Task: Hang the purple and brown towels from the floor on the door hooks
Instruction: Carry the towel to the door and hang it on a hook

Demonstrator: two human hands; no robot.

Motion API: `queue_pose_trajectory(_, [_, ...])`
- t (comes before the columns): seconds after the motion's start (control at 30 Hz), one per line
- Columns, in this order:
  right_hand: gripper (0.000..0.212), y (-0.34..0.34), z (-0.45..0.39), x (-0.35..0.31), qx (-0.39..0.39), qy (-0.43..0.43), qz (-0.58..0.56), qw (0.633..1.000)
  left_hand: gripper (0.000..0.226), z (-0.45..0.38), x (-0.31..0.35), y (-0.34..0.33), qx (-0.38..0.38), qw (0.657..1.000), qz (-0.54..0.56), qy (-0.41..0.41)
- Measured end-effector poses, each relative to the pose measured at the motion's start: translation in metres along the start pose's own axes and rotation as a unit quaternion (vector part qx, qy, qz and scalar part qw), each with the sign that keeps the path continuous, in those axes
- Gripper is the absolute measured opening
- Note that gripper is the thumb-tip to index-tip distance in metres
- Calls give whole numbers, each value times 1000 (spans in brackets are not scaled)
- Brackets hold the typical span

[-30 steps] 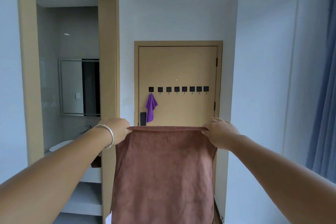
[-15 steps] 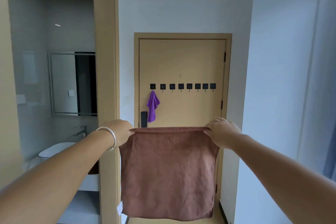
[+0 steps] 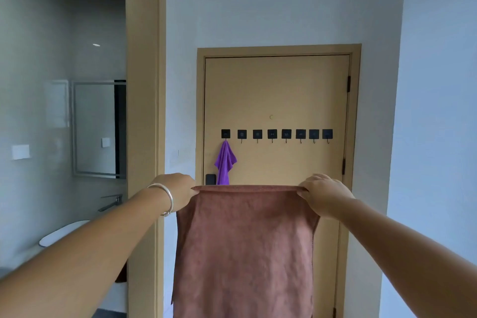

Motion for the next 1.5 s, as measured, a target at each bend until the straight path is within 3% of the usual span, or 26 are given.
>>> queue_pose_trajectory(0.3, [41, -79, -83, 49, -26, -1, -17, 1000, 29, -103, 26, -63, -20, 996, -73, -40])
queue_pose_trajectory(0.63, [41, -151, -192, 72, -19, -20, 5, 1000, 27, -239, 10, -124, 39, 995, -49, -77])
queue_pose_trajectory(1.0, [40, -214, -338, 53, 1, -17, 15, 1000, 31, -378, -48, -207, 45, 997, -14, -61])
queue_pose_trajectory(1.5, [39, -323, -467, 29, -20, 7, 3, 1000, 27, -474, -100, -292, 33, 999, -7, -22])
Point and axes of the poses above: each hand's wrist, its own z-axis away from the middle knuckle, its own y-axis out of the back of the hand, x = y × z, the point moved 2 cm from there along -z, towards the middle knuckle, and after that the axes turned 10 degrees about x, right-handed, at the moved point
